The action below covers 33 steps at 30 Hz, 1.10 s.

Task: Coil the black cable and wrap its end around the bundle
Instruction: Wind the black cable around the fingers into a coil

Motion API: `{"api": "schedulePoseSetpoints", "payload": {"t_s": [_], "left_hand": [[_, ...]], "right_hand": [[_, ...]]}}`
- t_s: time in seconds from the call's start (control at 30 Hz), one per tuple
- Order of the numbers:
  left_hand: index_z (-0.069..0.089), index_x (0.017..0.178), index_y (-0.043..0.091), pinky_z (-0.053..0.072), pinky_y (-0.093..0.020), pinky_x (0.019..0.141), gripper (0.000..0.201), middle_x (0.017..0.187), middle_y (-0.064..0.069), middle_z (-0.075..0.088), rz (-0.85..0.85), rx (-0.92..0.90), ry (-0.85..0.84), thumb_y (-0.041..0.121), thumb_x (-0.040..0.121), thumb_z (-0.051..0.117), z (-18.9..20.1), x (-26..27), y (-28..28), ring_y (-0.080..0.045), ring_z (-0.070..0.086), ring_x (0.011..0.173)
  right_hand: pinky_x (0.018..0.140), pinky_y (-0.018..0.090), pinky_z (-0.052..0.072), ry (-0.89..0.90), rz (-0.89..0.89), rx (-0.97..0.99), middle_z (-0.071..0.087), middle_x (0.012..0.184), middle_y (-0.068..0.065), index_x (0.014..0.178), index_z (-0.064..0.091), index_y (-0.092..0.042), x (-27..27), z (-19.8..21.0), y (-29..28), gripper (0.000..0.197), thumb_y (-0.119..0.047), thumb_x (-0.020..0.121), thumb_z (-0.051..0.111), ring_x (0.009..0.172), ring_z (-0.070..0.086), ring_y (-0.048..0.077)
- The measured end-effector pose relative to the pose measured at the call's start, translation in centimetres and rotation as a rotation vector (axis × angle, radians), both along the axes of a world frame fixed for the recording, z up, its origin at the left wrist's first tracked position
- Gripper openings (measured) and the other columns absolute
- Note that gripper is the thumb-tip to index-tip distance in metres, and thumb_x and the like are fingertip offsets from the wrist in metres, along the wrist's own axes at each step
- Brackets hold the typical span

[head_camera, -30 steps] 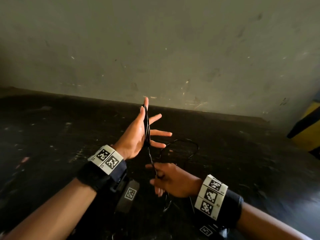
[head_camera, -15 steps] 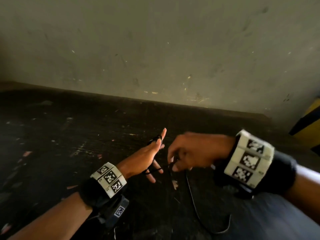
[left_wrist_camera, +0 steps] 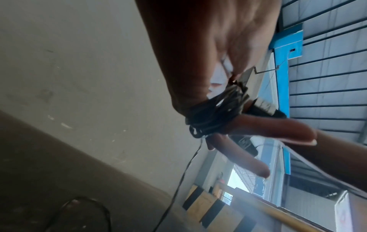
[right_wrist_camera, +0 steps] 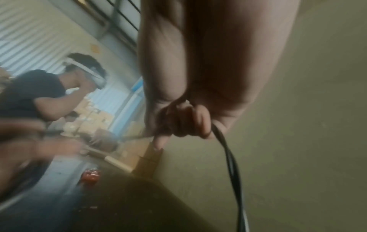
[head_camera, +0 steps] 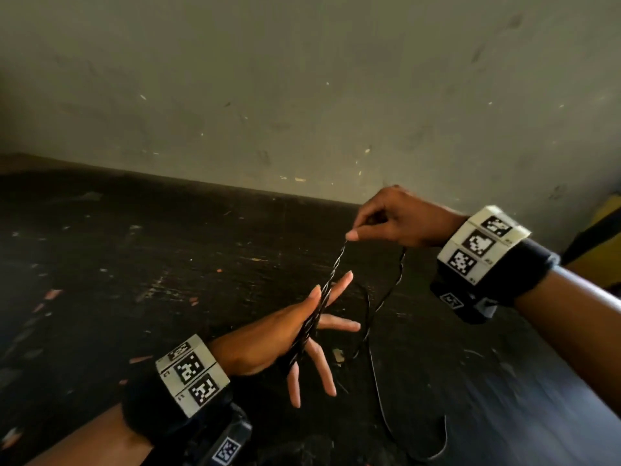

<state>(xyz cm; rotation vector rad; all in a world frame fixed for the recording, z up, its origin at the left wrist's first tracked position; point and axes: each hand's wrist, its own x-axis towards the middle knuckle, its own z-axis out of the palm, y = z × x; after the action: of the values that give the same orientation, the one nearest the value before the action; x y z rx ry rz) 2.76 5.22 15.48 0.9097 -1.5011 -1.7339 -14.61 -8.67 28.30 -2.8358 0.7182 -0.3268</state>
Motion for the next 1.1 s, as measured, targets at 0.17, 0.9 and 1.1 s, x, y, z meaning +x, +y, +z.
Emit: {"api": "schedulePoseSetpoints", "payload": {"t_s": [0.17, 0.9, 1.1], "left_hand": [[0.022, 0.132, 0.069, 0.059, -0.034, 0.044, 0.046, 0.145, -0.003, 0.049, -0.038, -0.015, 0.178, 0.065, 0.086, 0.02, 2.1, 0.2, 0.2, -0.036, 0.068, 0.091], [0.002, 0.137, 0.064, 0.059, -0.04, 0.055, 0.06, 0.149, -0.011, 0.039, 0.375, -0.286, -0.185, 0.068, 0.08, 0.019, 2.1, 1.8, -6.6, -0.026, 0.073, 0.077], [0.011, 0.149, 0.036, 0.039, -0.023, 0.036, 0.067, 0.082, -0.01, 0.059, 0.293, -0.233, -0.42, 0.061, 0.087, 0.014, 0.2, 0.6, -4.4, -0.008, 0.053, 0.038]], "right_hand": [[0.053, 0.021, 0.041, -0.147, -0.07, 0.126, 0.063, 0.065, 0.011, 0.079, 0.069, -0.008, -0.4, -6.3, -0.4, 0.027, -0.031, 0.089, 0.057, 0.053, 0.051, 0.01], [0.057, 0.013, 0.051, 0.244, 0.027, 0.327, 0.061, 0.069, -0.007, 0.104, 0.061, -0.009, 2.9, -5.7, 7.9, 0.015, -0.014, 0.093, 0.052, 0.059, 0.064, 0.009], [0.05, 0.008, 0.042, 0.413, 0.019, 0.094, 0.066, 0.069, -0.003, 0.09, 0.07, -0.009, 2.5, 0.5, 5.8, 0.016, -0.023, 0.085, 0.066, 0.053, 0.055, 0.0]]}}
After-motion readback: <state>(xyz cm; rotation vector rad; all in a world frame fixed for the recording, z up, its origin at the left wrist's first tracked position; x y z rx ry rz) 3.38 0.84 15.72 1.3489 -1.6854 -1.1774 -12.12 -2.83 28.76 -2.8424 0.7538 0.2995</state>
